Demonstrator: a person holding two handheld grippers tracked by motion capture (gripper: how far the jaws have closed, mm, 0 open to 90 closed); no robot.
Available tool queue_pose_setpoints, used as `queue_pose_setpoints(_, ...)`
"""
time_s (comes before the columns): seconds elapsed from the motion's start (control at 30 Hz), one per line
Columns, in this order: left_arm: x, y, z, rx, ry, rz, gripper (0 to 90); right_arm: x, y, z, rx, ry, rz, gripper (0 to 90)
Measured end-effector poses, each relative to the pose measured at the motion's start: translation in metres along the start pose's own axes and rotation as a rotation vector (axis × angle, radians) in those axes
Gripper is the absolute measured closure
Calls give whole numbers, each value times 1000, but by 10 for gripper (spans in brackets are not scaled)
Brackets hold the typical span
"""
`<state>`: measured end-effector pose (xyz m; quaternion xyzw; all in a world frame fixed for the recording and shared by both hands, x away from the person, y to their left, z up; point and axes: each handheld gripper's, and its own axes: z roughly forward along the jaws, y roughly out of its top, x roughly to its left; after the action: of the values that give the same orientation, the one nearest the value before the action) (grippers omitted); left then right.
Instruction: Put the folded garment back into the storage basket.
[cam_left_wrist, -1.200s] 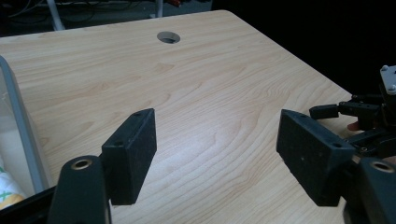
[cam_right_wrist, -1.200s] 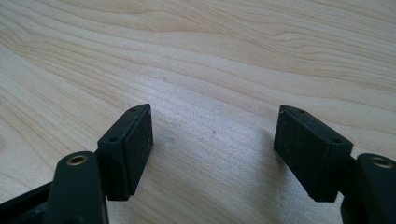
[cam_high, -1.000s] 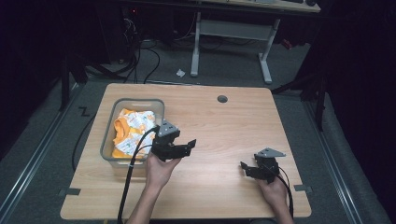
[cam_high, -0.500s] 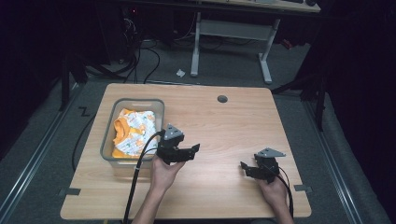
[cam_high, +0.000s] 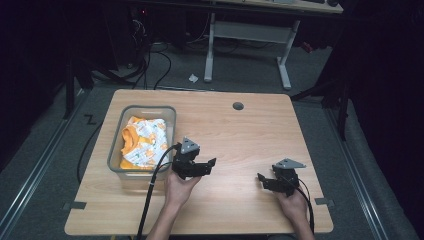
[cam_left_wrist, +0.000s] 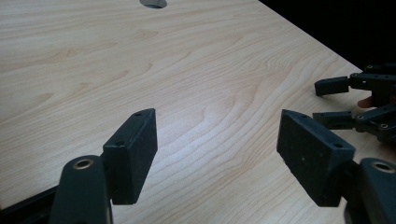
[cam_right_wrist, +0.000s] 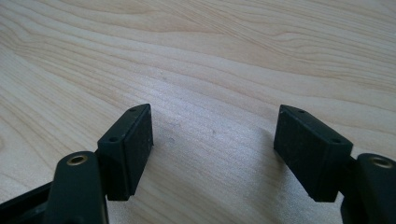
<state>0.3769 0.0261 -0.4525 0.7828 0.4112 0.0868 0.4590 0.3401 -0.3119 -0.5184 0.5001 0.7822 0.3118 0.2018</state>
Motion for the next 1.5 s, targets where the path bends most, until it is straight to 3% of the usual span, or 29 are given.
queue_pose_setpoints(0.4, 1, -11, 11, 21, 8, -10, 295, 0, 0, 0, 0, 0, 2, 285)
queue_pose_setpoints(0.8, 4, -23, 25, 54, 45, -14, 298, 0, 0, 0, 0, 0, 2, 285)
queue_pose_setpoints(0.83, 5, -25, 28, 76, 55, -9, 298, 0, 0, 0, 0, 0, 2, 285)
queue_pose_setpoints(1.5, 2, -39, 56, 147, 154, 75, 296, 0, 0, 0, 0, 0, 2, 285)
